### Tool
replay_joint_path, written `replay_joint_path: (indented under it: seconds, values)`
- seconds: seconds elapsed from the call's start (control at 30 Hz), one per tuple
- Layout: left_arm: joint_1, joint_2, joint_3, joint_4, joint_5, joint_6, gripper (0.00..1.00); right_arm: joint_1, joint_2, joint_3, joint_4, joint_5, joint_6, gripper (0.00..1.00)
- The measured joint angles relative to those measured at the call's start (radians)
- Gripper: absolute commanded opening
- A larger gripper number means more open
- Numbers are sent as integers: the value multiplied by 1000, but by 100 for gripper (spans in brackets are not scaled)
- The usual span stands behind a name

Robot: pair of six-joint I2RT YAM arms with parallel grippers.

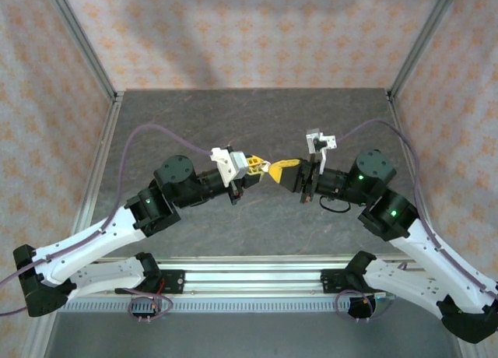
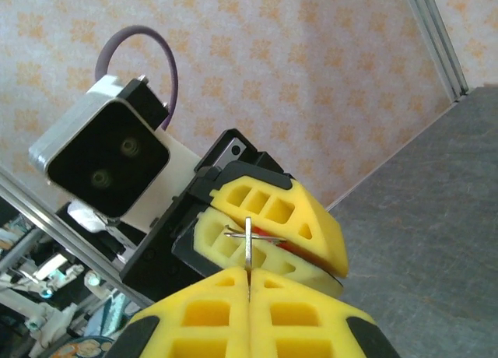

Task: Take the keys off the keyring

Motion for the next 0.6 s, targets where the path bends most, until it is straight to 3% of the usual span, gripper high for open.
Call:
replay_joint_path:
  seconds: [0.37, 0.6]
  values:
    - [-13, 34, 87, -139, 74, -22, 0, 43, -50, 15, -98, 38, -245, 0]
    - [-13, 46, 126, -217, 117, -37, 0, 160, -41, 63, -187, 166, -407, 0]
